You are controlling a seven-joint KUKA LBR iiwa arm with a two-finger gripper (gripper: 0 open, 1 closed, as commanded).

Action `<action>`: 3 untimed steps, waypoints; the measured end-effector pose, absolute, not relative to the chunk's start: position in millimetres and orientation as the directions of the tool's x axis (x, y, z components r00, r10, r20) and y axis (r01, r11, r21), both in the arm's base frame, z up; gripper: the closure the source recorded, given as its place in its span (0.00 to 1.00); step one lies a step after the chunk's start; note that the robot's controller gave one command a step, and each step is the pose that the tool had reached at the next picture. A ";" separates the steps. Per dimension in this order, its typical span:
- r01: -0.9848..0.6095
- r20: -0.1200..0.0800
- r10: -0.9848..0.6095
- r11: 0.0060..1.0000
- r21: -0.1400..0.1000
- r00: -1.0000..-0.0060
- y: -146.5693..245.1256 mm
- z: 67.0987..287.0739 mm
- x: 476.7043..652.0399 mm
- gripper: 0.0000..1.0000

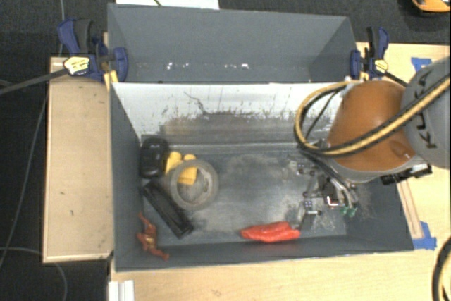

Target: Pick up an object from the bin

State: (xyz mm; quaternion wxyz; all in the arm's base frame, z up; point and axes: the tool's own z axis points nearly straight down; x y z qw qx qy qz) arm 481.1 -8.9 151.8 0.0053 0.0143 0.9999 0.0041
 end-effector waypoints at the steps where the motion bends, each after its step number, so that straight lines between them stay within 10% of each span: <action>1: -0.314 -0.017 -0.314 0.949 0.004 -0.949 -61.4 124.9 519.1 0.00; 2: -0.027 -0.013 -0.027 1.000 0.002 -1.000 -80.5 167.7 495.6 0.00; 3: -0.343 -0.023 -0.342 0.939 0.002 -0.939 -89.9 140.5 526.0 0.00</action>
Offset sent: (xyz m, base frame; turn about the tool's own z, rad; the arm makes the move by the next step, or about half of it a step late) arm 0.0132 -0.0709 0.0146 -0.0572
